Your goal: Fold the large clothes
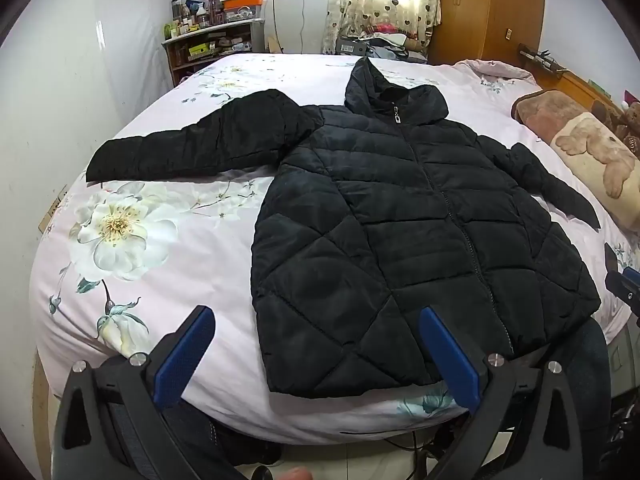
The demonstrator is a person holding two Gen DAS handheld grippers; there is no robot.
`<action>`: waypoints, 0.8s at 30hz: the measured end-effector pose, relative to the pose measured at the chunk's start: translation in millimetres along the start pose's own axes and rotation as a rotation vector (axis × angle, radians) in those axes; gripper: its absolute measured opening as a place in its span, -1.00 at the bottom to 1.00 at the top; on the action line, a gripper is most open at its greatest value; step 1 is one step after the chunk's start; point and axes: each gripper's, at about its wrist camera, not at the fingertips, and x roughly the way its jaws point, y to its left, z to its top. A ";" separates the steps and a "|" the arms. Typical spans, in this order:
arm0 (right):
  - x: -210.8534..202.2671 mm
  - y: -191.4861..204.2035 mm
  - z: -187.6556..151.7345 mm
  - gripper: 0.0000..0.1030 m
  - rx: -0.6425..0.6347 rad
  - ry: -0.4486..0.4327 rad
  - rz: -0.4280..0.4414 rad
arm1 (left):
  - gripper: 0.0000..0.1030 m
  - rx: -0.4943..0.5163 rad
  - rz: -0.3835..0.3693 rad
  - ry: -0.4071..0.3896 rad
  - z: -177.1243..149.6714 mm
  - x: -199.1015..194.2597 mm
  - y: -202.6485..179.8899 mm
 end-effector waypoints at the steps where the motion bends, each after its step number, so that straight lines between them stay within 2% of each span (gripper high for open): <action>1: 0.4 0.1 0.0 0.55 0.001 0.002 0.001 | 0.99 -0.001 -0.001 0.002 -0.1 -0.1 0.2; 24: 4.8 1.8 0.5 0.55 -0.002 0.010 -0.006 | 0.99 -0.008 -0.002 0.020 0.9 4.5 1.4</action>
